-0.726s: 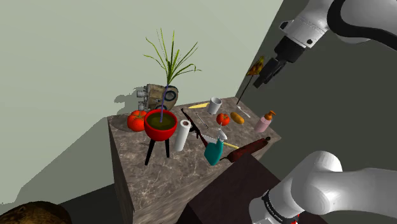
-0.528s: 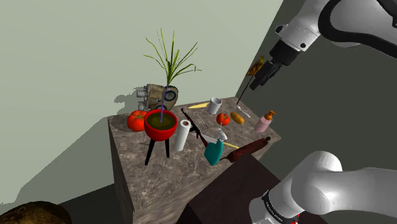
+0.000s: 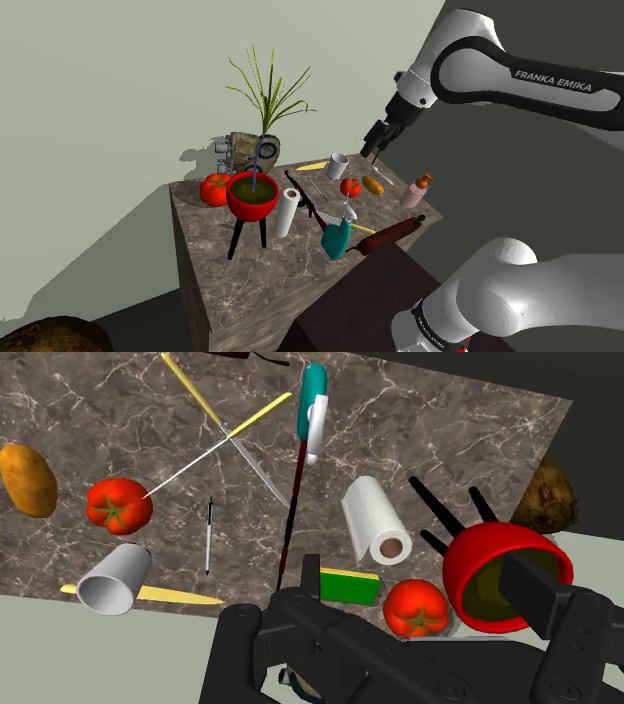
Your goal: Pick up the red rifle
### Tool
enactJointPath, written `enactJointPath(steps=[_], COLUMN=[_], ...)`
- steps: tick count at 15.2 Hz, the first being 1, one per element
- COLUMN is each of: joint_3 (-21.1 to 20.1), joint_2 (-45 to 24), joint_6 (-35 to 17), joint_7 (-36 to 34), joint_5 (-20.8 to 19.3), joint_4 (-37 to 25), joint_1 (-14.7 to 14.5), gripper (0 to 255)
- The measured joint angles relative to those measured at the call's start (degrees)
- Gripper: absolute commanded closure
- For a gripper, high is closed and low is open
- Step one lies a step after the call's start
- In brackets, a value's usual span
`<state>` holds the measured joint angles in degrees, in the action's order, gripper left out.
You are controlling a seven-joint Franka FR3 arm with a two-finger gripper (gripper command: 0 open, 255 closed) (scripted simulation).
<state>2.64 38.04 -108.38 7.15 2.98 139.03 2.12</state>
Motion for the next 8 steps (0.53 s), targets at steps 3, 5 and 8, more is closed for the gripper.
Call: enactJointPath(steps=[3,5,8], joint_3=[-0.2,-0.2,-0.1], joint_2=[-4.3,-7.3,-12.5], joint_6=[-6.0,-9.9,-15.5], joint_7=[-0.7,-0.9,-1.3], joint_5=[0.1,0.0,0.0], joint_4=[2.0,3.2,3.7], joint_1=[0.2,0.4,0.7], gripper=[0,0,0])
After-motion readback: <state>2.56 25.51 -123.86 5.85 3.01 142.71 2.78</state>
